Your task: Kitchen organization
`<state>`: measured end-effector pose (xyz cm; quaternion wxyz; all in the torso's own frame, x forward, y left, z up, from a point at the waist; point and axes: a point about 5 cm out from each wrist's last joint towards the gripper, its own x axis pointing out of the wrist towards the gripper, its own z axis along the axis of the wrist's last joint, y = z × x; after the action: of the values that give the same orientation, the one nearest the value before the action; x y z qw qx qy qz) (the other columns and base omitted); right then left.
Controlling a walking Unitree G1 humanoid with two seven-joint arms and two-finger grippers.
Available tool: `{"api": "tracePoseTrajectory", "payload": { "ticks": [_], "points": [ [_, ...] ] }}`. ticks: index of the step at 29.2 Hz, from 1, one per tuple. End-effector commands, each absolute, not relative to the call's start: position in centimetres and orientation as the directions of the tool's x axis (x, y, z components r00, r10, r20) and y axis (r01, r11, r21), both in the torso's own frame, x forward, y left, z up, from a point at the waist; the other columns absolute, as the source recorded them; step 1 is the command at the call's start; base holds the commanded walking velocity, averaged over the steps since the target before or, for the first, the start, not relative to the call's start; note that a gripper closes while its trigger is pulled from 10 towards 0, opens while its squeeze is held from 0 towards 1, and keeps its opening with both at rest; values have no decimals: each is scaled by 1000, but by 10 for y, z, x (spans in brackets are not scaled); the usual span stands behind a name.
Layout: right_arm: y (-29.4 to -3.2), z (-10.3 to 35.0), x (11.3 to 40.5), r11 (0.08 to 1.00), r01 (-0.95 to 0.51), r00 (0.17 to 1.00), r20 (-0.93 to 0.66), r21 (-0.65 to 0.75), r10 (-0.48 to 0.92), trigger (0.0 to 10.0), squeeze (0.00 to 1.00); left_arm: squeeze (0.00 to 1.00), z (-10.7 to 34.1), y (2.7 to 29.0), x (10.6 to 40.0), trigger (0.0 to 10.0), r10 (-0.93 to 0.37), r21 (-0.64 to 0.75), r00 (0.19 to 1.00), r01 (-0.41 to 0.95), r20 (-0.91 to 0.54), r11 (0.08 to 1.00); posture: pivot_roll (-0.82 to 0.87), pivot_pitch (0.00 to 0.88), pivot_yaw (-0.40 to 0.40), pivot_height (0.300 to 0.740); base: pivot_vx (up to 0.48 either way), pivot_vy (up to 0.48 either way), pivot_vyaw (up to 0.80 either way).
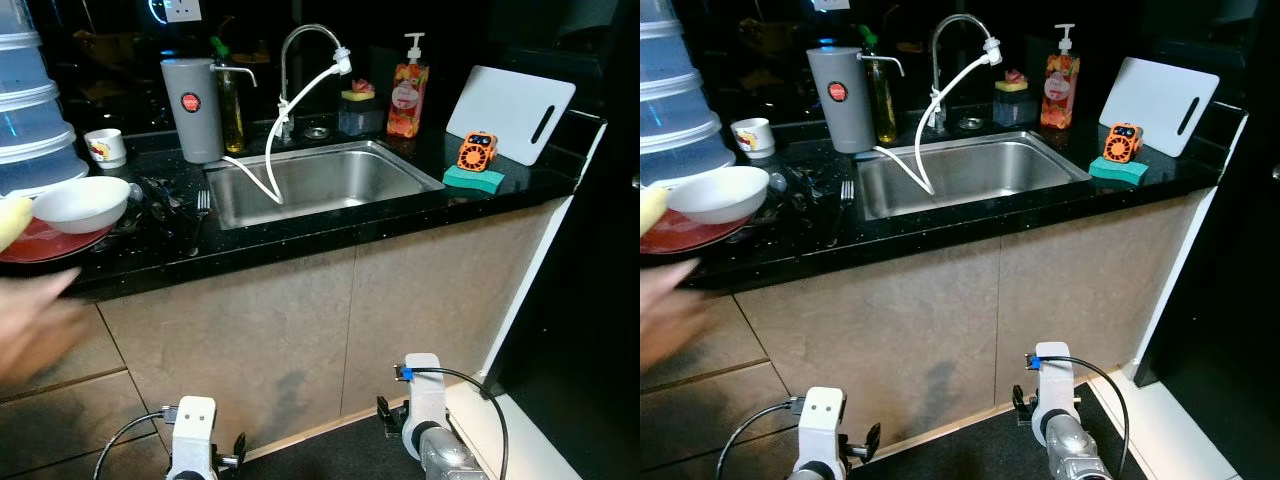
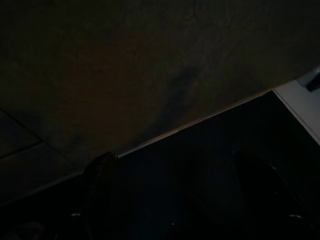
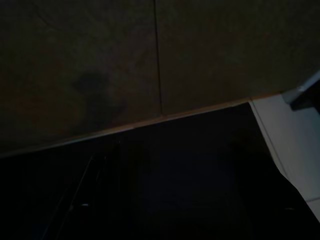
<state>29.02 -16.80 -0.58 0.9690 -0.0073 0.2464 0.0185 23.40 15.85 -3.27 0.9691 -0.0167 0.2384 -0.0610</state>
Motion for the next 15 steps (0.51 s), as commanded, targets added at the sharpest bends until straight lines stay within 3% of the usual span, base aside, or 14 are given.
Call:
{"api": "tracePoseTrajectory", "payload": {
  "ticks": [1,9,15],
  "points": [
    [-171,-9,288,1000,-31,863,-504,-4,25,10000,0,0,-33,160,232,10000,-117,-35,883,113,-454,993,-41,0,-38,740,0,0,0],
    [-162,-20,275,997,-76,848,-526,5,67,10000,0,0,-32,175,234,10000,-56,-20,890,52,-452,998,-29,0,-37,740,0,0,0],
    [-161,-26,267,997,-77,844,-531,18,75,10000,0,0,-36,168,225,10000,-32,-53,889,8,-456,999,-29,4,-36,740,0,0,0]
  ]
}}
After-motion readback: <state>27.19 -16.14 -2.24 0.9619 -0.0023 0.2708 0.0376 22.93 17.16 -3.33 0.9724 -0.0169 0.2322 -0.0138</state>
